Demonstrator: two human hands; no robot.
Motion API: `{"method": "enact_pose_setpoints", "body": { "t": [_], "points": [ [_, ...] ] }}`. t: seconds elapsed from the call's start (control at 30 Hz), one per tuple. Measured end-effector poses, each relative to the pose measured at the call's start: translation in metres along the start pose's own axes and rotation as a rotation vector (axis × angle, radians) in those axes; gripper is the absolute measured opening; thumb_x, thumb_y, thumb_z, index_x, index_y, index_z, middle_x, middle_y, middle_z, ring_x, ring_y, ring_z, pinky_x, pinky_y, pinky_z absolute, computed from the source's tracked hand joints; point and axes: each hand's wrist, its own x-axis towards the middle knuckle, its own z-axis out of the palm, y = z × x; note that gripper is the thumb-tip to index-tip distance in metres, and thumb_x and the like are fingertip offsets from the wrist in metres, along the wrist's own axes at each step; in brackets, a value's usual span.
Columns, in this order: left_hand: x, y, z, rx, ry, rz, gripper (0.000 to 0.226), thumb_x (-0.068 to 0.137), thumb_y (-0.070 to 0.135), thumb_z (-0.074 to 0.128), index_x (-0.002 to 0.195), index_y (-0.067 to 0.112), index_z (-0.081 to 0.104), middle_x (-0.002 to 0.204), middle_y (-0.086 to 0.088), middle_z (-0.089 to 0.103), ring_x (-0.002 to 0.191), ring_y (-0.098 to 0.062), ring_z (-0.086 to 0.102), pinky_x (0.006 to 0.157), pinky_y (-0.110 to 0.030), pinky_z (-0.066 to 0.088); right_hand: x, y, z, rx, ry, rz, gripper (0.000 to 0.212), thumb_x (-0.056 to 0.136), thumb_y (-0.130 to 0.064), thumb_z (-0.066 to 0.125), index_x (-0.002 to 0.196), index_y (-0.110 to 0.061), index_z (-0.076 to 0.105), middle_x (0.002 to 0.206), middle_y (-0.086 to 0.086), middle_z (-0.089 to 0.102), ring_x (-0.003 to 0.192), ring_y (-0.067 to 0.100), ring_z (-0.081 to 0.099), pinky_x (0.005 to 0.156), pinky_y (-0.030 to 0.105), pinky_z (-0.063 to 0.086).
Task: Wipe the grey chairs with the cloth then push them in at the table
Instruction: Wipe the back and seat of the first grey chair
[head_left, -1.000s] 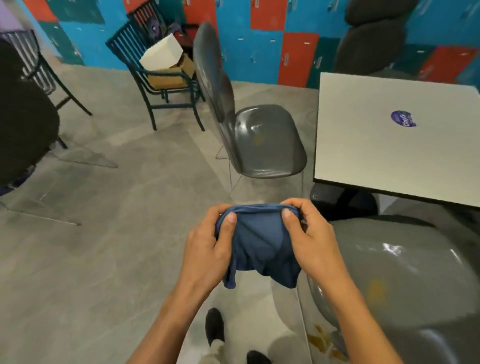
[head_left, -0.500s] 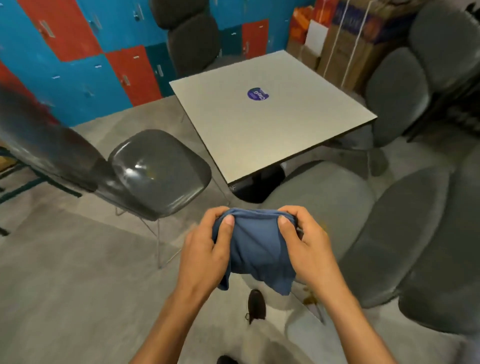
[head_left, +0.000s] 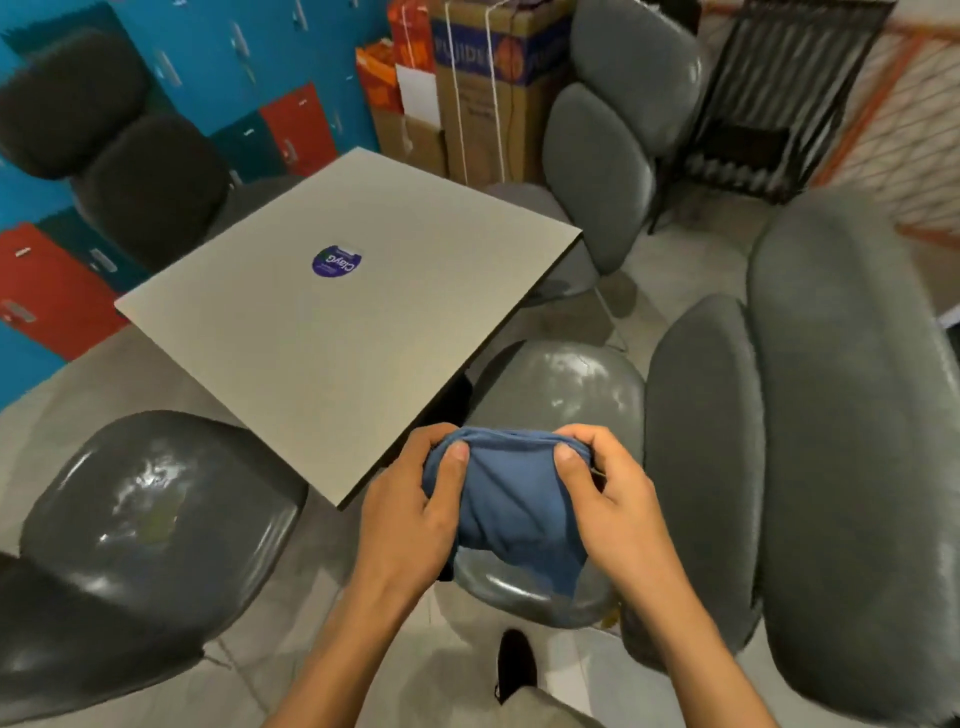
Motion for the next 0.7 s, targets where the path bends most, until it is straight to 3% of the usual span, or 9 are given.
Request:
{"method": "enact_pose_setpoints", "body": {
  "t": [0.2, 0.3, 0.4, 0.57, 0.7],
  "points": [
    [0.060, 0.026, 0.029, -0.001, -0.197, 0.081, 0.016, 0.103, 0.046, 0.053, 0.117, 0.051, 0.056, 0.105, 0.033, 0.064, 0.101, 0.009, 0.062, 0.072, -0.008, 0.051, 0.038, -0.002, -0.030, -0.001, 0.175, 0.040, 0.012, 0.103, -0.030, 0.054, 0.107, -0.038, 0.062, 0.101, -0.015, 0.069, 0.094, 0.001, 0.065, 0.073, 0.019, 0.052],
    [0.089, 0.032, 0.043, 0.019, -0.289, 0.133, 0.025, 0.096, 0.047, 0.059, 0.121, 0.048, 0.057, 0.107, 0.025, 0.068, 0.101, 0.003, 0.065, 0.081, -0.018, 0.054, 0.047, 0.001, -0.038, 0.014, 0.292, 0.065, 0.012, 0.103, -0.030, 0.054, 0.106, -0.039, 0.062, 0.099, -0.016, 0.069, 0.094, 0.001, 0.066, 0.075, 0.023, 0.055],
    [0.116, 0.037, 0.058, 0.025, -0.420, 0.170, 0.032, 0.088, 0.044, 0.058, 0.119, 0.051, 0.055, 0.107, 0.028, 0.066, 0.101, 0.004, 0.064, 0.084, -0.022, 0.055, 0.051, 0.007, -0.041, 0.023, 0.403, 0.108, 0.011, 0.103, -0.031, 0.054, 0.107, -0.038, 0.062, 0.101, -0.013, 0.069, 0.095, 0.004, 0.067, 0.079, 0.031, 0.058],
    [0.157, 0.041, 0.083, 0.034, -0.646, 0.256, 0.033, 0.095, 0.030, 0.063, 0.114, 0.055, 0.055, 0.107, 0.031, 0.065, 0.099, 0.004, 0.065, 0.090, -0.033, 0.059, 0.053, 0.005, -0.036, 0.038, 0.654, 0.175, 0.011, 0.102, -0.028, 0.056, 0.107, -0.035, 0.063, 0.099, -0.014, 0.070, 0.093, 0.004, 0.068, 0.081, 0.038, 0.060],
    [0.185, 0.048, 0.099, 0.051, -0.802, 0.356, 0.028, 0.098, 0.030, 0.061, 0.117, 0.050, 0.057, 0.108, 0.025, 0.067, 0.102, 0.001, 0.065, 0.092, -0.039, 0.058, 0.052, 0.000, -0.022, 0.055, 0.854, 0.228, 0.011, 0.102, -0.029, 0.056, 0.108, -0.034, 0.064, 0.100, -0.011, 0.071, 0.093, 0.007, 0.069, 0.081, 0.041, 0.060]
  ]
}}
